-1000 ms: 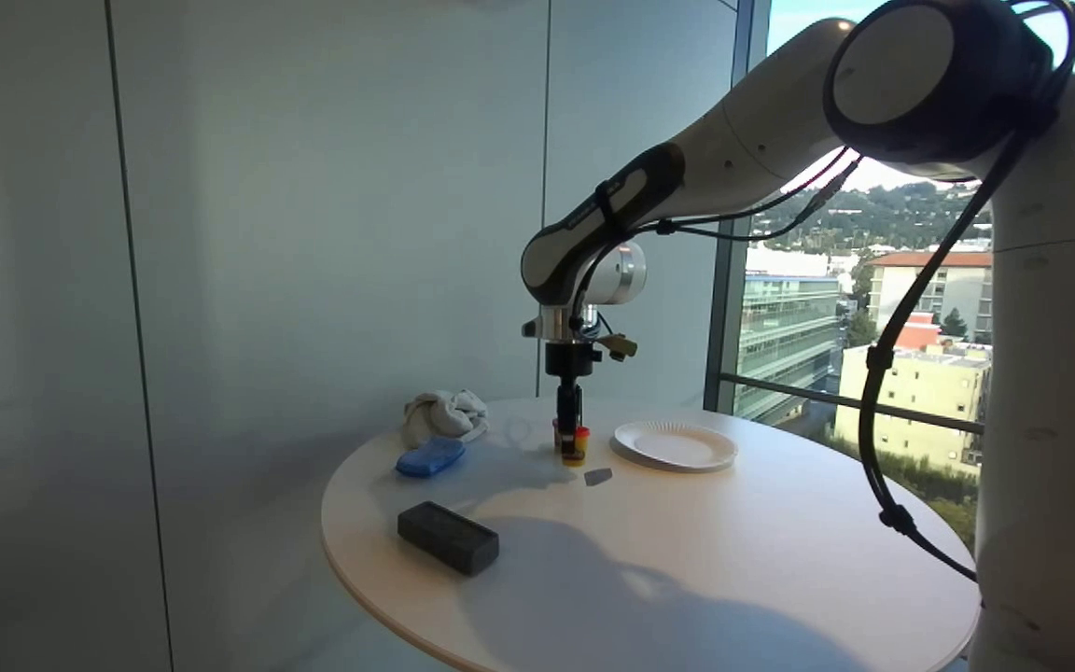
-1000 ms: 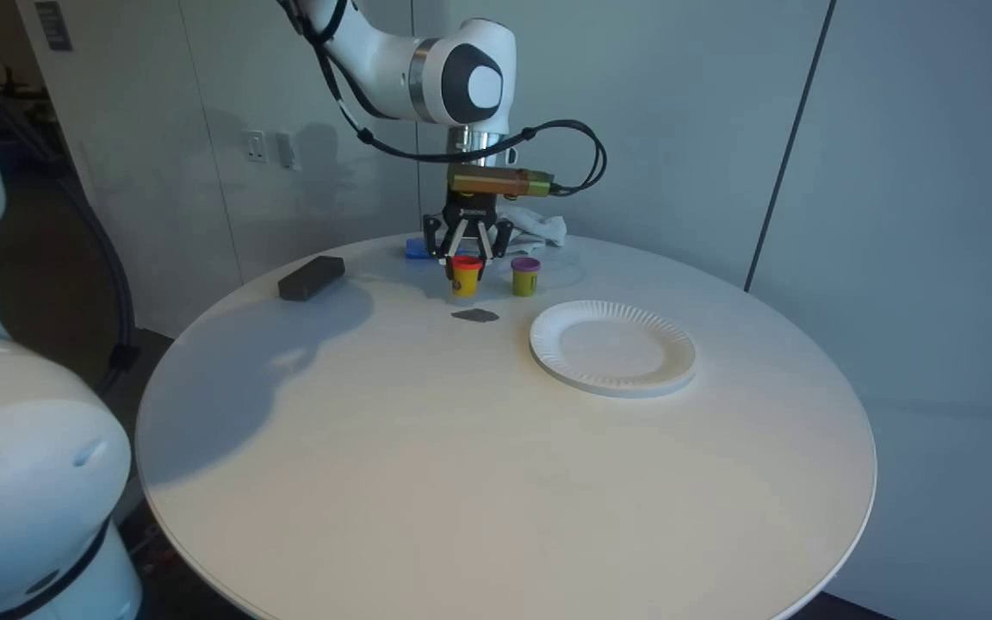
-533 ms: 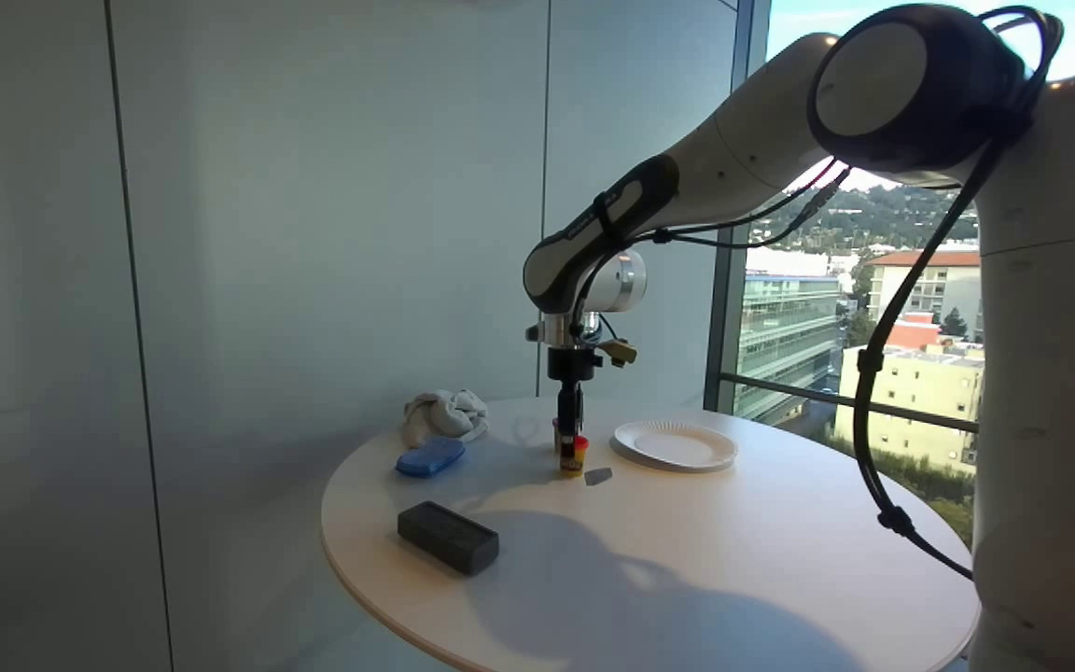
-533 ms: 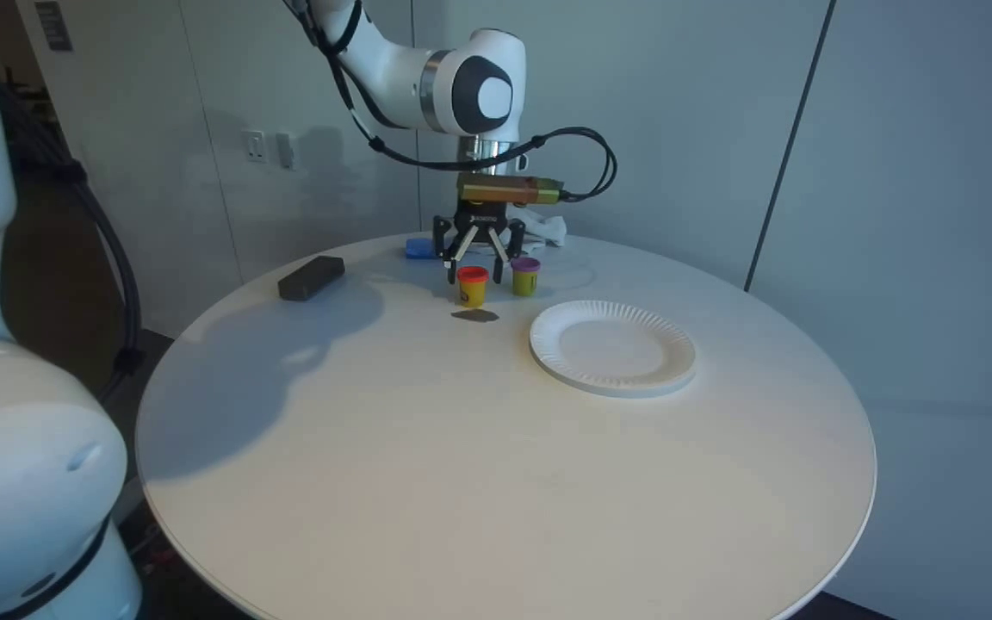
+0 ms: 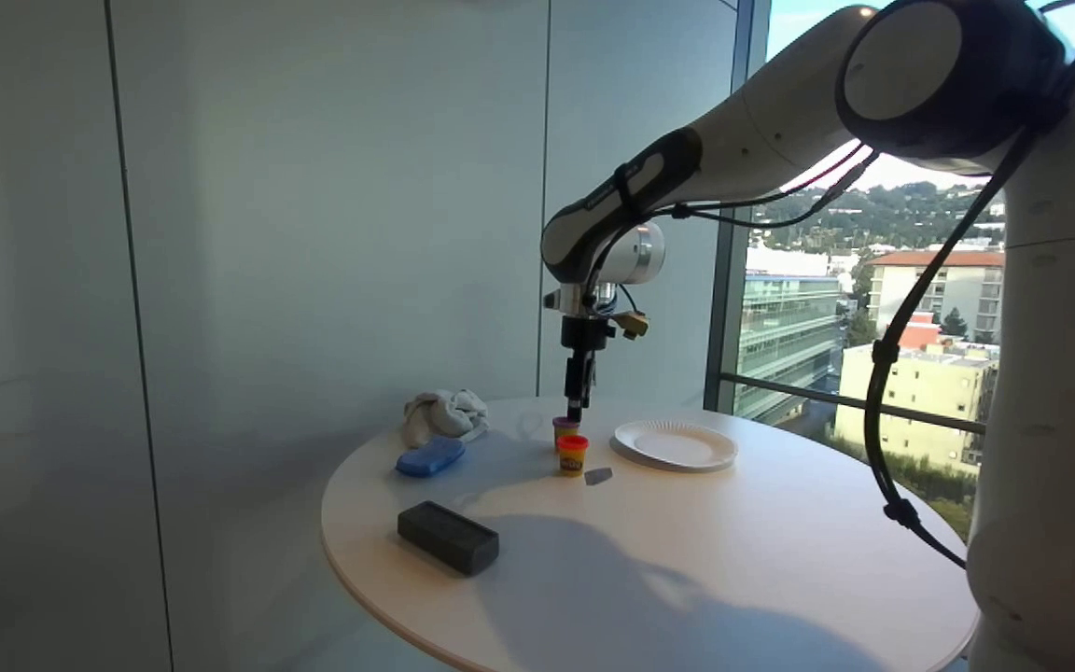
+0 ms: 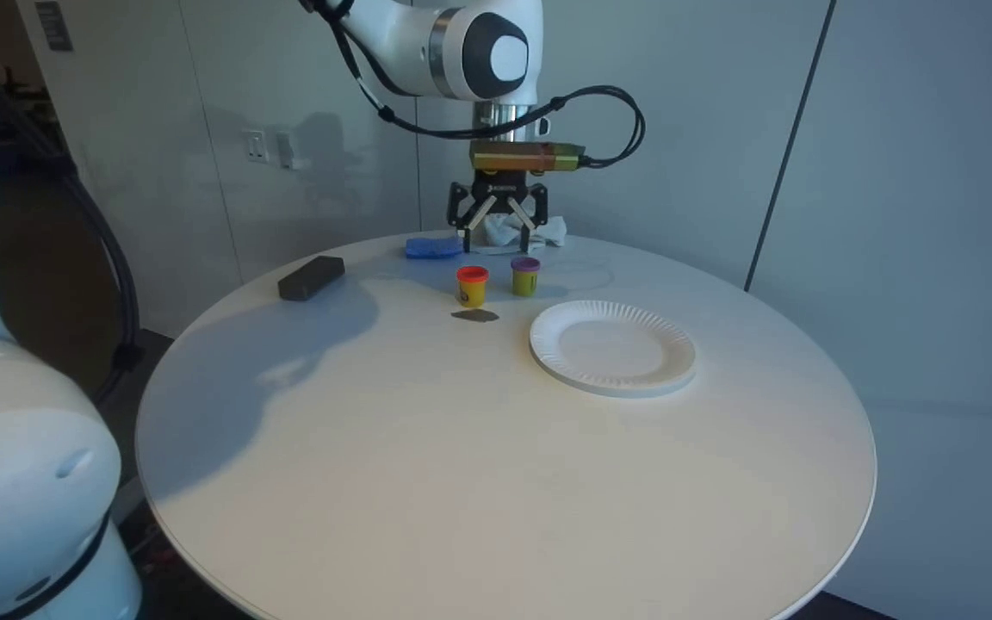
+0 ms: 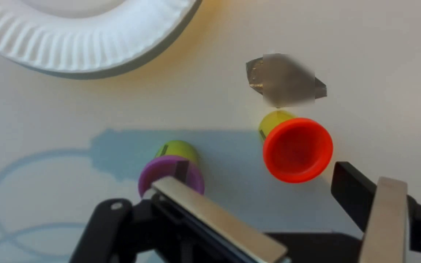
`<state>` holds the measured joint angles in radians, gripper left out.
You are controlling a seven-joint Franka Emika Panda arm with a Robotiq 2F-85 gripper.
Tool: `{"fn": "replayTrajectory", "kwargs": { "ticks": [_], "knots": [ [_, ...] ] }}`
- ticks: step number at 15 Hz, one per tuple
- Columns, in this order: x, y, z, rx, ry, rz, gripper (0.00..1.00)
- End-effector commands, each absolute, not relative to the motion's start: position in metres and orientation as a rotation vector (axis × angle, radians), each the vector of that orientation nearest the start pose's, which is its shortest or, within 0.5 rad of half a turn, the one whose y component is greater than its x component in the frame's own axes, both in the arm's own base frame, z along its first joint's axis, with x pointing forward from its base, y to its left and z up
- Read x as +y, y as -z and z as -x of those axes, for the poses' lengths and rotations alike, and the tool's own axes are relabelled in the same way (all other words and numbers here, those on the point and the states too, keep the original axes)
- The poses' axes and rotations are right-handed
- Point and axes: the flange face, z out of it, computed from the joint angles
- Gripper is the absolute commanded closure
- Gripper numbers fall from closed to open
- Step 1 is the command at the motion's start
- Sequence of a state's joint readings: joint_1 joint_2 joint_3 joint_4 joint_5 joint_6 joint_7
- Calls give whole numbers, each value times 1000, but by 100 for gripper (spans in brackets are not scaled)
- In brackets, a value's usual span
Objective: Move the bottles on the plate onto the table
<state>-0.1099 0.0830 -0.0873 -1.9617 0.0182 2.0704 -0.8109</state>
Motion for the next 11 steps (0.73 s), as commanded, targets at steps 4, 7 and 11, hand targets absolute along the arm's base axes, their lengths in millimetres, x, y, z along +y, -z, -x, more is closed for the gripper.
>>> {"fn": "replayTrajectory", "kwargs": {
  "ticks": [4,7,11],
  "knots": [
    [-172,-527,-503,-460,156,3207,0],
    [-179,-528,-505,-484,157,3204,0],
    [-175,-520,-509,-500,136,3197,0]
  ]
}}
